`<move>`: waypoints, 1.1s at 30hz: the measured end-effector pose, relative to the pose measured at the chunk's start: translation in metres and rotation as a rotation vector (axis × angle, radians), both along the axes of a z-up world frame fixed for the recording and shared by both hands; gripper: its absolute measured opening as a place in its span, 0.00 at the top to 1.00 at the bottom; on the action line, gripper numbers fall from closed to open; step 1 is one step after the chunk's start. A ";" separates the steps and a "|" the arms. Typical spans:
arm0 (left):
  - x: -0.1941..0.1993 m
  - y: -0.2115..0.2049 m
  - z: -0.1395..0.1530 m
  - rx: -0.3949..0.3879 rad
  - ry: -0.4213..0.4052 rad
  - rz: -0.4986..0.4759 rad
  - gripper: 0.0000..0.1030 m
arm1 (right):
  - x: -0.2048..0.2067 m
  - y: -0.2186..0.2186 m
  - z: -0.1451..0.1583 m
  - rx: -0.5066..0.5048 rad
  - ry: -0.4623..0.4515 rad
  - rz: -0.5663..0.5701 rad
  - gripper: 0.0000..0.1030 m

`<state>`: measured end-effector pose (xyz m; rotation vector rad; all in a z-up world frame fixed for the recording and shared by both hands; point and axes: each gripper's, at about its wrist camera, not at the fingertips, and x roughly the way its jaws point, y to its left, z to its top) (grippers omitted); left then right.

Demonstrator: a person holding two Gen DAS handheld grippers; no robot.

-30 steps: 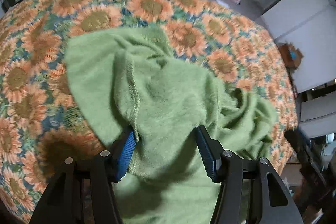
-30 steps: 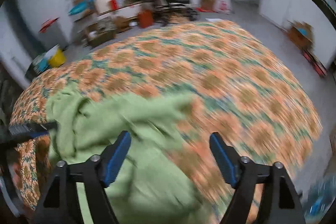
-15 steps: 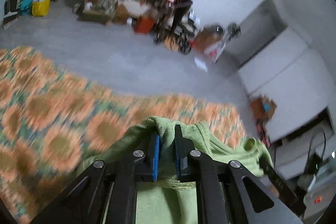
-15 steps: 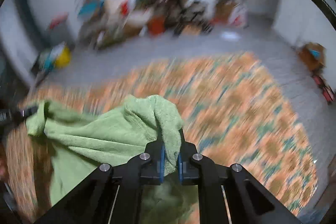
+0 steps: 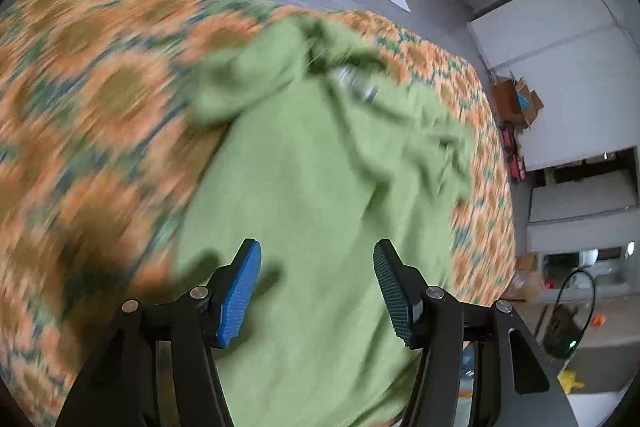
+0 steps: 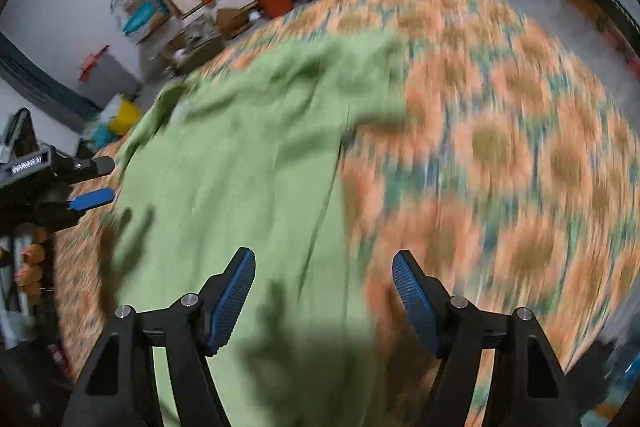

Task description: Fold clothes

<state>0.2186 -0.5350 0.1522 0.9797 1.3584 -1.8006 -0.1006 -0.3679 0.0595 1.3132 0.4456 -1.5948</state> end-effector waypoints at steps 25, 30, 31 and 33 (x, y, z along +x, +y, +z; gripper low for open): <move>0.134 0.208 -0.032 -0.089 -0.098 0.064 0.98 | 0.086 0.120 -0.022 -0.048 0.228 0.057 0.90; 0.198 0.219 0.007 -0.150 -0.008 0.125 0.98 | 0.060 0.164 0.030 -0.244 0.018 -0.044 0.90; 0.199 0.220 0.002 -0.142 -0.025 0.126 0.98 | 0.058 0.172 0.030 -0.218 0.037 -0.062 0.90; 0.197 0.223 -0.010 -0.117 -0.054 0.121 0.98 | 0.056 0.185 0.017 -0.123 0.075 -0.090 0.89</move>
